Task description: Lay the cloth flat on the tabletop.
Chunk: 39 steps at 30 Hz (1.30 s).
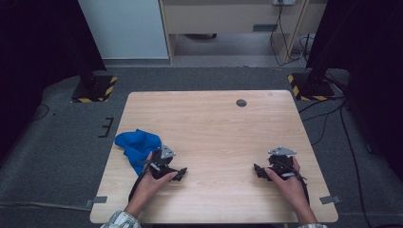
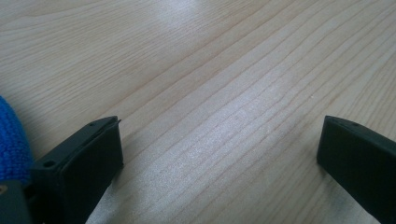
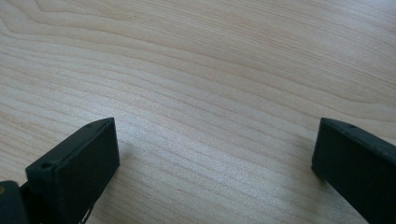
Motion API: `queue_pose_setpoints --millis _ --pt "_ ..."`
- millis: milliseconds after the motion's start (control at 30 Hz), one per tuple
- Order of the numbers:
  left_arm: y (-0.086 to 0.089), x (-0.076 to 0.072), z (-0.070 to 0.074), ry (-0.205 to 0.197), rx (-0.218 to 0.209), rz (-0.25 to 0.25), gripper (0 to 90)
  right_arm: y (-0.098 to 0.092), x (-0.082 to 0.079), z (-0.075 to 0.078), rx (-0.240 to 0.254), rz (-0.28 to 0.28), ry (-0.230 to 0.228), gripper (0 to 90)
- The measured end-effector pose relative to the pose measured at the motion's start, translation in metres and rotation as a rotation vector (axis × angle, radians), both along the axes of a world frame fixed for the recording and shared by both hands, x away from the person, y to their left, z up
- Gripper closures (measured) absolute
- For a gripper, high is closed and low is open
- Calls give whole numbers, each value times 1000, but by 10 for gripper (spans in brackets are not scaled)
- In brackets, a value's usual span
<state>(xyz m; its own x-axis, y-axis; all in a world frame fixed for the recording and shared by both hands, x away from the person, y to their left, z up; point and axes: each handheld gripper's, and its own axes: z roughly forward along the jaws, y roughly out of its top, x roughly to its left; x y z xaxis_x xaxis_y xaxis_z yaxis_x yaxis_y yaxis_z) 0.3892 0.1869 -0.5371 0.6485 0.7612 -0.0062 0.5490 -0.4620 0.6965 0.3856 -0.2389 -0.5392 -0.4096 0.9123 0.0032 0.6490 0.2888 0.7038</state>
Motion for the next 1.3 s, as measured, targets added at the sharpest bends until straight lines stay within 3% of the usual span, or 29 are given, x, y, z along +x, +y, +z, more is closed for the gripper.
queue_pose_setpoints --millis 233,467,633,833,1000,1067,1167,1300 --pt "4 0 5 4 -18 0 29 0 0 0 1 1 0 8" --pt "15 -1 26 -54 -55 14 39 0 0 0 1 1 0 8" --pt "26 -1 49 -98 -90 42 44 0 0 0 1 1 0 8" --pt "52 2 70 -148 -87 87 35 0 0 0 1 1 1 8" --pt "77 6 78 -164 -111 137 32 0 0 0 1 1 0 8" --pt "88 7 81 -177 -93 164 31 0 0 0 0 1 0 8" --pt "102 7 82 -178 -125 191 27 0 0 0 1 1 1 8" --pt "116 8 77 -178 -77 220 26 0 0 0 1 1 0 8"
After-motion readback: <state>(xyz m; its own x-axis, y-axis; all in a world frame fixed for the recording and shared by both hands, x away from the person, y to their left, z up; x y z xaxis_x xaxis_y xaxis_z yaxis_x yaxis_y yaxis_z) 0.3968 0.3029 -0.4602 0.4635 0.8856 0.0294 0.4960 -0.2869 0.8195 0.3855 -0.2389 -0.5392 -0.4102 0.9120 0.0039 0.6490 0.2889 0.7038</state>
